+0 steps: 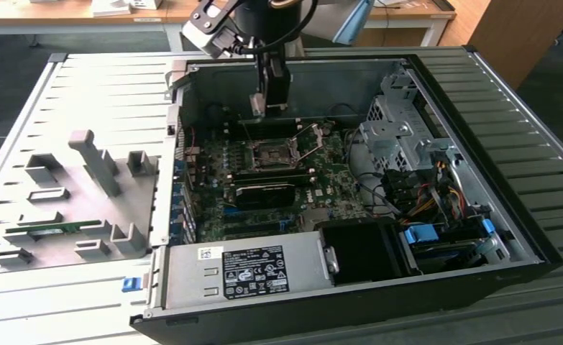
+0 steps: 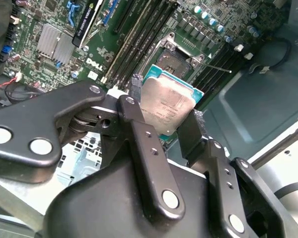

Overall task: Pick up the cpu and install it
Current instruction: 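Place the cpu into insertion slot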

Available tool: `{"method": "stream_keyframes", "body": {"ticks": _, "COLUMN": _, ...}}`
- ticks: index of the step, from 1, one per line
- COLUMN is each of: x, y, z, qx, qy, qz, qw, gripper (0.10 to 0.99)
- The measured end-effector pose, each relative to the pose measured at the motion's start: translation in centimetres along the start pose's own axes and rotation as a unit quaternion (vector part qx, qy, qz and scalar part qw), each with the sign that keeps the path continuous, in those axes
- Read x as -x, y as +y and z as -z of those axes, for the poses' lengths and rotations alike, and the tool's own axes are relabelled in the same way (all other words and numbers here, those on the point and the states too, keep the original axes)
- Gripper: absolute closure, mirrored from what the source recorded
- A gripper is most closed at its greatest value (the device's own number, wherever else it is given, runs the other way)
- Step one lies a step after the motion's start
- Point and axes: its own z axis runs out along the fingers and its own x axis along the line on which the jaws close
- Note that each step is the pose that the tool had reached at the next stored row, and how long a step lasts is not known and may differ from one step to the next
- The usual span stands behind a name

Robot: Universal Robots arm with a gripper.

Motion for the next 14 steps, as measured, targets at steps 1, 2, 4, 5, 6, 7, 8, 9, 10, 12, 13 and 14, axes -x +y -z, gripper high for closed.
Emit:
{"method": "stream_keyframes", "body": {"ticks": 1, "x": 0.00, "y": 0.01, "z": -0.06, "qx": 0.0000, "qy": 0.0000, "qz": -0.001, "qw": 1.0000, "gripper": 0.549}}
{"method": "stream_keyframes", "body": {"ticks": 2, "x": -0.01, "y": 0.02, "z": -0.11, "qx": 0.0001, "qy": -0.0001, "qz": -0.002, "qw": 1.0000, "gripper": 0.549}}
{"method": "stream_keyframes", "body": {"ticks": 4, "x": 0.00, "y": 0.02, "z": -0.17, "qx": 0.0002, "qy": -0.0003, "qz": -0.006, "qw": 1.0000, "gripper": 0.549}}
{"method": "stream_keyframes", "body": {"ticks": 5, "x": 0.00, "y": 0.02, "z": -0.19, "qx": 0.0002, "qy": -0.0004, "qz": -0.007, "qw": 1.0000, "gripper": 0.549}}
{"method": "stream_keyframes", "body": {"ticks": 6, "x": 0.00, "y": 0.02, "z": -0.20, "qx": 0.0003, "qy": -0.0004, "qz": -0.008, "qw": 1.0000, "gripper": 0.549}}
{"method": "stream_keyframes", "body": {"ticks": 7, "x": 0.00, "y": 0.02, "z": -0.21, "qx": 0.0003, "qy": -0.0005, "qz": -0.009, "qw": 1.0000, "gripper": 0.549}}
{"method": "stream_keyframes", "body": {"ticks": 8, "x": -0.01, "y": 0.02, "z": -0.23, "qx": 0.0003, "qy": -0.0004, "qz": -0.010, "qw": 1.0000, "gripper": 0.549}}
{"method": "stream_keyframes", "body": {"ticks": 9, "x": -0.01, "y": 0.02, "z": -0.25, "qx": 0.0004, "qy": -0.0005, "qz": -0.010, "qw": 0.9999, "gripper": 0.549}}
{"method": "stream_keyframes", "body": {"ticks": 10, "x": -0.01, "y": 0.02, "z": -0.28, "qx": 0.0004, "qy": -0.0004, "qz": -0.011, "qw": 0.9999, "gripper": 0.549}}
{"method": "stream_keyframes", "body": {"ticks": 12, "x": -0.01, "y": 0.02, "z": -0.30, "qx": 0.0004, "qy": -0.0005, "qz": -0.012, "qw": 0.9999, "gripper": 0.549}}
{"method": "stream_keyframes", "body": {"ticks": 13, "x": -0.01, "y": 0.06, "z": -0.37, "qx": 0.0005, "qy": -0.0006, "qz": -0.014, "qw": 0.9999, "gripper": 0.549}}
{"method": "stream_keyframes", "body": {"ticks": 14, "x": 0.00, "y": 0.06, "z": -0.39, "qx": 0.0005, "qy": -0.0006, "qz": -0.014, "qw": 0.9999, "gripper": 0.549}}
